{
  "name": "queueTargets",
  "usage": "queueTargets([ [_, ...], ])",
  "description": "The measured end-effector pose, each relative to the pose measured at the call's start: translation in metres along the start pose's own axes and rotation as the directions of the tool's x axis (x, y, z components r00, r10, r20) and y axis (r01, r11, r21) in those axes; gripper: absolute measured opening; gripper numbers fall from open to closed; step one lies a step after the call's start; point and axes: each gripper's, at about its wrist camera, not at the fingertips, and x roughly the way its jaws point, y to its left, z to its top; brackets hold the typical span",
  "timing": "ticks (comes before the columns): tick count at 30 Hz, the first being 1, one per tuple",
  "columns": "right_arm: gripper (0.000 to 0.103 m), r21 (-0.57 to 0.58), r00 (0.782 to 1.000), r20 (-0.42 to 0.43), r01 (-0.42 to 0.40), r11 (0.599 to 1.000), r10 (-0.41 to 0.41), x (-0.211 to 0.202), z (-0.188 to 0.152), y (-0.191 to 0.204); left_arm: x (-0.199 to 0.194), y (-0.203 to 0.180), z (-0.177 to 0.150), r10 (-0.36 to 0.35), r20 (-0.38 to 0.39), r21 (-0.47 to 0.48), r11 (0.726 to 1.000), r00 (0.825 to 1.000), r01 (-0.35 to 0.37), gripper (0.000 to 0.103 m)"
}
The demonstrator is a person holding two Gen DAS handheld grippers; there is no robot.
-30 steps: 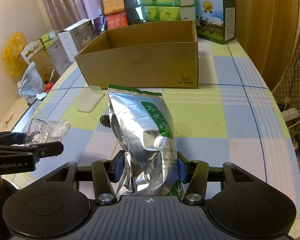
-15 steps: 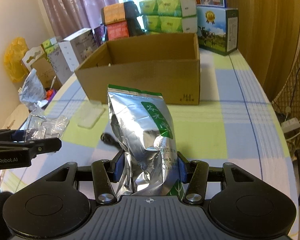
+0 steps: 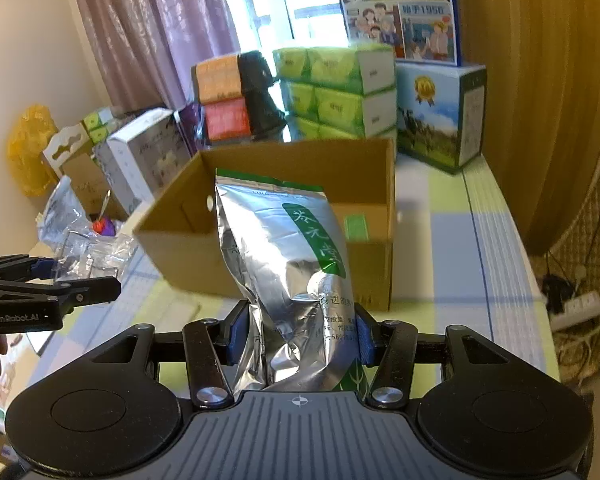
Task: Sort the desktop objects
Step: 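Lower the foil bag and wire rack into the cardboard box while both tools open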
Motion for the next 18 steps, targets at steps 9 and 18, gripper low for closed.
queueTargets([
  [9, 0.049, -0.067, 1.000, 0.006, -0.003, 0.998, 0.004, 0.026, 0.060, -0.003, 0.039, 0.011, 0.054, -0.040, -0.030, 0.001, 0.999, 0.999, 0.040, 0.068],
  [18, 0.049, -0.070, 1.000, -0.030, -0.007, 0.998, 0.005, 0.062, 0.090, -0.006, 0.080, 0.027, 0.079, -0.010, -0.069, 0.007, 1.000, 0.998, 0.011, 0.068],
])
